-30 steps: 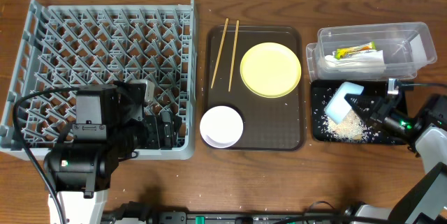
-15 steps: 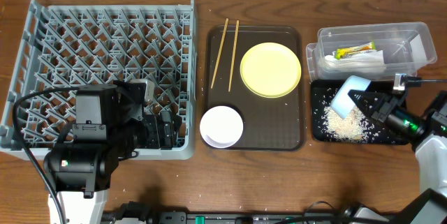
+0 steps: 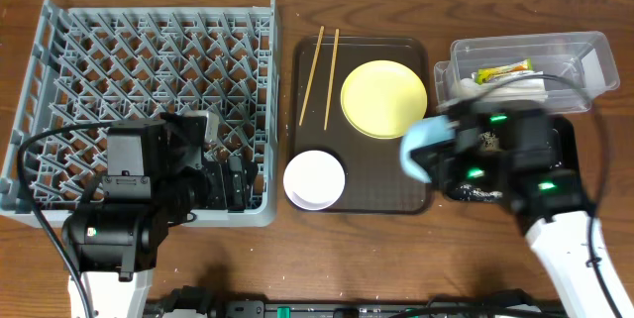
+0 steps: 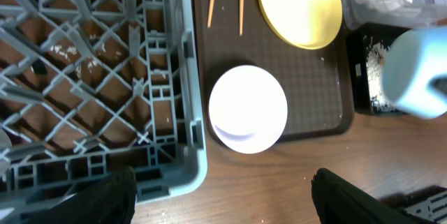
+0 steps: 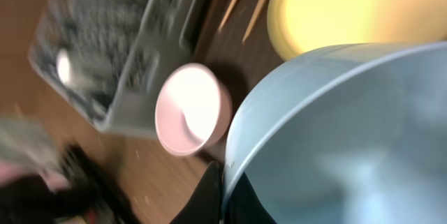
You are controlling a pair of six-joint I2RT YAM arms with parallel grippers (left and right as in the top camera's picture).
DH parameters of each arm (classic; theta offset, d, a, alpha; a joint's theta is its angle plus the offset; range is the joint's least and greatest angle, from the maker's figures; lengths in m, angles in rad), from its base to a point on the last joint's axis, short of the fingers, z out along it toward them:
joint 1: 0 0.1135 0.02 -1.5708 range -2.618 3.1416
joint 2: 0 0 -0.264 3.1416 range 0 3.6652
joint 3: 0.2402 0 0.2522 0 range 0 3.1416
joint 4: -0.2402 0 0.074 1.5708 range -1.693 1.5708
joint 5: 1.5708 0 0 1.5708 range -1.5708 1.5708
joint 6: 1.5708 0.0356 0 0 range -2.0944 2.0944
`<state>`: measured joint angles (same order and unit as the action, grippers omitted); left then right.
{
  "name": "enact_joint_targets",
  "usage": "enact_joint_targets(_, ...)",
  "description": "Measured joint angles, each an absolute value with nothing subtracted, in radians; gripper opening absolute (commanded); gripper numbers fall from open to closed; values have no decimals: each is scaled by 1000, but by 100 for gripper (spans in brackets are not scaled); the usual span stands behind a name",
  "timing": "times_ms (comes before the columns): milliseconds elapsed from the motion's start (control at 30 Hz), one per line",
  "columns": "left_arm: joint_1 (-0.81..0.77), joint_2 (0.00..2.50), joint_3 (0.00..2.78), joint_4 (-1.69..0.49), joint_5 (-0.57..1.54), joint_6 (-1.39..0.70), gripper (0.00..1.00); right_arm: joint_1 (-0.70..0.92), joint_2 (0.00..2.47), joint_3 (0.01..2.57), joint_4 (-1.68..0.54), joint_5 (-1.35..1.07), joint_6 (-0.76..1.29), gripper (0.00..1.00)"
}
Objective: Sort waste into correct bins and load items into the dishwasher
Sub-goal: 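Return the empty blue bowl upside down onto the brown tray, then reach the left gripper to the chopsticks and grasp one chopstick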
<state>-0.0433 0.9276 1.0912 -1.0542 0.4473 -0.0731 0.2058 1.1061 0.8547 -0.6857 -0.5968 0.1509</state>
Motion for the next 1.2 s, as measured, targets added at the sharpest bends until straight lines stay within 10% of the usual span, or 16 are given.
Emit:
enact_joint_targets(300,-43,928,1091,-992,447,-78,77,698,1309,857,-709,-104,294,3)
enact_joint_targets(433,-43,928,1091,-931,447,-79,74,734,1406,857,-669,-9,347,41)
enact_joint_targets(600,-49,960,1109,-891,446,-81,74,733,1422,867,-661,42,359,64)
enact_joint_targets(1200,-430,1575,1451,-735,87,-54,70,246,1223,1095,-802,-178,361,77)
